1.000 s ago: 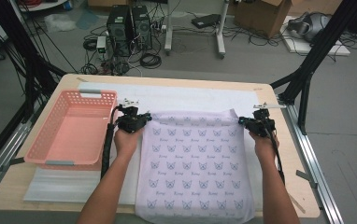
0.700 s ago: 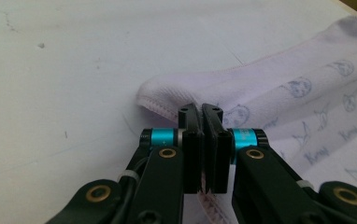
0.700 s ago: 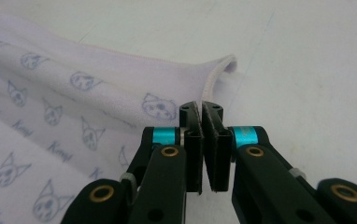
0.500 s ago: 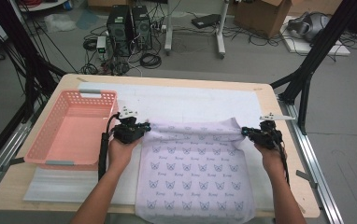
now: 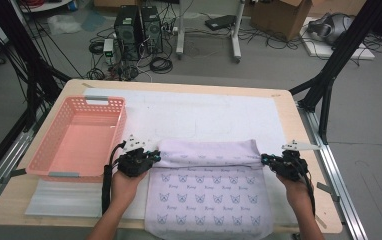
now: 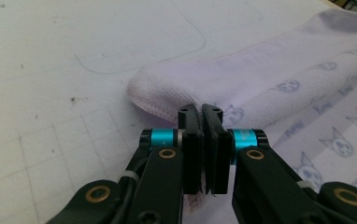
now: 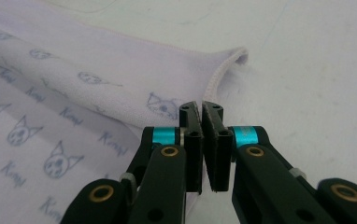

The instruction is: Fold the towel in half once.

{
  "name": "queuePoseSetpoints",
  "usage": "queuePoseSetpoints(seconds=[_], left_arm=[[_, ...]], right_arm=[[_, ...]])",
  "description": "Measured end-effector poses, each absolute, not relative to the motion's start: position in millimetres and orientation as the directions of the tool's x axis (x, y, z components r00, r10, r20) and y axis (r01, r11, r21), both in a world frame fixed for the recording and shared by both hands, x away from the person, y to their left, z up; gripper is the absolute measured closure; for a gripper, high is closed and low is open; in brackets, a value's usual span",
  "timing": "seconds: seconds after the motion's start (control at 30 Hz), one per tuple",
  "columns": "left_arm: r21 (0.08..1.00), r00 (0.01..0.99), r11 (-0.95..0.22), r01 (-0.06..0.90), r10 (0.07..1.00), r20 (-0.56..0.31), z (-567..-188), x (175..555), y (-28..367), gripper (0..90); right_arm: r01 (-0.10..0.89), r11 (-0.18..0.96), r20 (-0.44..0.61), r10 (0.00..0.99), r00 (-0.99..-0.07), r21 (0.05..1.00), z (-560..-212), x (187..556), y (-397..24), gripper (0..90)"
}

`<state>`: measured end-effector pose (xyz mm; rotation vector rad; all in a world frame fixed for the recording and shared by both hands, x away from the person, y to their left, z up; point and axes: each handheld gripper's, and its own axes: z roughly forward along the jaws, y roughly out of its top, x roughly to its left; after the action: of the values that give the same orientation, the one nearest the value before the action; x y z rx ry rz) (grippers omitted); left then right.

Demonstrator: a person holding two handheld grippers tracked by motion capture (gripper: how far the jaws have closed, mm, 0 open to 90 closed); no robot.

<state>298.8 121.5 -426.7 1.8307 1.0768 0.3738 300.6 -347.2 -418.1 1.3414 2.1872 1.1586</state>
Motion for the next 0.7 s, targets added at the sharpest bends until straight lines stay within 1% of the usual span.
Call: queuePoseSetpoints(seconds=[0.3,0.43,0.5,0.53,0.57,0.6,0.63,0.67,0.7], left_arm=[[0.824,0.581,-0.182,0.536,0.788,-0.204,-440.4,276.7,124.6,86.5],[0.815,0.584,-0.19,0.547,0.785,-0.209,-447.3,273.3,125.8,86.1],[0.812,0.591,-0.197,0.55,0.778,-0.211,-448.1,275.7,125.9,84.0],[0.812,0.582,-0.187,0.553,0.784,-0.216,-447.7,278.2,125.4,77.0],[0.808,0.57,-0.181,0.561,0.792,-0.218,-446.3,281.5,126.1,65.1],[0.81,0.56,-0.165,0.563,0.797,-0.227,-444.8,285.2,126.6,58.6],[0.811,0.548,-0.152,0.565,0.804,-0.231,-443.1,289.2,126.9,52.2],[0.809,0.539,-0.139,0.572,0.807,-0.242,-441.4,293.9,127.3,47.8],[0.805,0.533,-0.133,0.578,0.808,-0.25,-440.1,299.2,127.3,45.4]], right_arm=[[0.594,0.228,0.144,0.846,-0.513,0.771,-427.2,277.7,-348.5,87.3],[0.603,0.234,0.152,0.842,-0.518,0.763,-432.2,271.7,-349.0,87.3],[0.606,0.236,0.151,0.842,-0.518,0.76,-434.7,270.8,-348.8,87.1],[0.609,0.238,0.152,0.842,-0.518,0.756,-435.2,270.8,-348.5,85.5],[0.61,0.239,0.147,0.845,-0.514,0.756,-435.1,271.2,-348.1,82.2],[0.612,0.232,0.148,0.85,-0.506,0.756,-434.5,272.4,-347.8,75.3],[0.617,0.216,0.157,0.856,-0.492,0.756,-433.0,274.1,-347.6,69.5],[0.617,0.204,0.162,0.86,-0.484,0.76,-430.7,276.1,-347.8,64.2],[0.613,0.194,0.162,0.865,-0.476,0.766,-428.3,278.4,-347.5,61.2]])
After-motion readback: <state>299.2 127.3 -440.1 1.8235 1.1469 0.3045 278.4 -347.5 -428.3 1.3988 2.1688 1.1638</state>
